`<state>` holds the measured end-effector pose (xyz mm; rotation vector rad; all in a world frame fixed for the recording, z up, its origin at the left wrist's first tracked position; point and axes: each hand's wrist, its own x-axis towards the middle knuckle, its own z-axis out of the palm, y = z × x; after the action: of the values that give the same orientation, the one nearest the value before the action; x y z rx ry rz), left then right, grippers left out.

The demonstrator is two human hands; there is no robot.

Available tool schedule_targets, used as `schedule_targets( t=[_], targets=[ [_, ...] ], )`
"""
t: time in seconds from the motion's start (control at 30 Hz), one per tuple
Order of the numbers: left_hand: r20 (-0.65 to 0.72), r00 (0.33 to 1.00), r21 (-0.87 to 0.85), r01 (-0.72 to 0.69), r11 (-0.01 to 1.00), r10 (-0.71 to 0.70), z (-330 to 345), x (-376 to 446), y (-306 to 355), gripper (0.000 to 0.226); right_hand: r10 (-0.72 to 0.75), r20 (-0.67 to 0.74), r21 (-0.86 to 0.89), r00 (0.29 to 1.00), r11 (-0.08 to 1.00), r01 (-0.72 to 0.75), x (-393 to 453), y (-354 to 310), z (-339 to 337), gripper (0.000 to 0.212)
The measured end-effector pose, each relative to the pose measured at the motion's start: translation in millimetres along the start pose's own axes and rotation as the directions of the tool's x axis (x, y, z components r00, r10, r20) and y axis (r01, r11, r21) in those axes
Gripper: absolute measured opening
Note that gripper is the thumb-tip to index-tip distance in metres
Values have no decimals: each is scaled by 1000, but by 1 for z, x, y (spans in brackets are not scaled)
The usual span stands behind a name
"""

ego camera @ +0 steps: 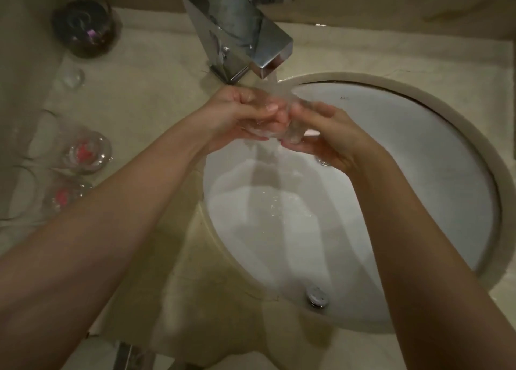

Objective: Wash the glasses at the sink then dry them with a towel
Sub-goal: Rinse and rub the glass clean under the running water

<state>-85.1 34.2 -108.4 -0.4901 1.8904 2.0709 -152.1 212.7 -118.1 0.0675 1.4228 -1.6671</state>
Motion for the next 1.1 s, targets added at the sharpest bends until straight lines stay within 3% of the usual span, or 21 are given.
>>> schedule_targets(
  t=[0.1,0.2,0.27,0.33,0.43,0.5,0.67,0.77,0.8,0.9,1.0,1.1],
  targets=[
    [-3,1000,-11,0,1000,0,2,0,-2,11,131,-48,48,990,991,-129,-2,-2,5,38],
    [-30,999,-19,17,1000,-17,1,1,-4,14,23,-44,-2,999,1000,-23,-2,3,2,25],
    [-35,999,-42,16,999,-18,1,2,-3,12,-92,-2,-8,996,996,92,-3,7,-3,51],
    [-24,1000,-68,-1,998,-1,2,1,0,12,-155,11,52,988,987,154,-4,12,-5,60],
    [2,1000,-86,-24,996,25,7,2,4,18,-22,-35,179,999,983,27,-5,10,0,43],
    [16,999,-50,-31,998,32,12,1,5,18,69,-49,141,996,988,-62,-4,7,3,50],
    [-36,999,23,-9,1000,10,9,2,7,17,-143,-114,192,983,968,163,0,19,7,30],
    [-55,995,152,-76,986,85,21,1,13,5,-138,-193,310,971,931,194,3,28,19,32],
    [-88,986,185,-121,975,139,28,2,13,8,-120,-246,336,962,920,200,4,31,26,42],
    [-310,889,269,-257,928,336,47,8,2,16,-99,-338,469,936,844,259,11,38,42,68],
    [-472,722,388,-345,855,506,57,14,-9,17,-76,-280,554,957,801,226,16,42,48,60],
    [-587,603,295,-462,836,540,66,19,-13,23,-50,-182,580,982,801,148,12,41,47,52]
  ],
)
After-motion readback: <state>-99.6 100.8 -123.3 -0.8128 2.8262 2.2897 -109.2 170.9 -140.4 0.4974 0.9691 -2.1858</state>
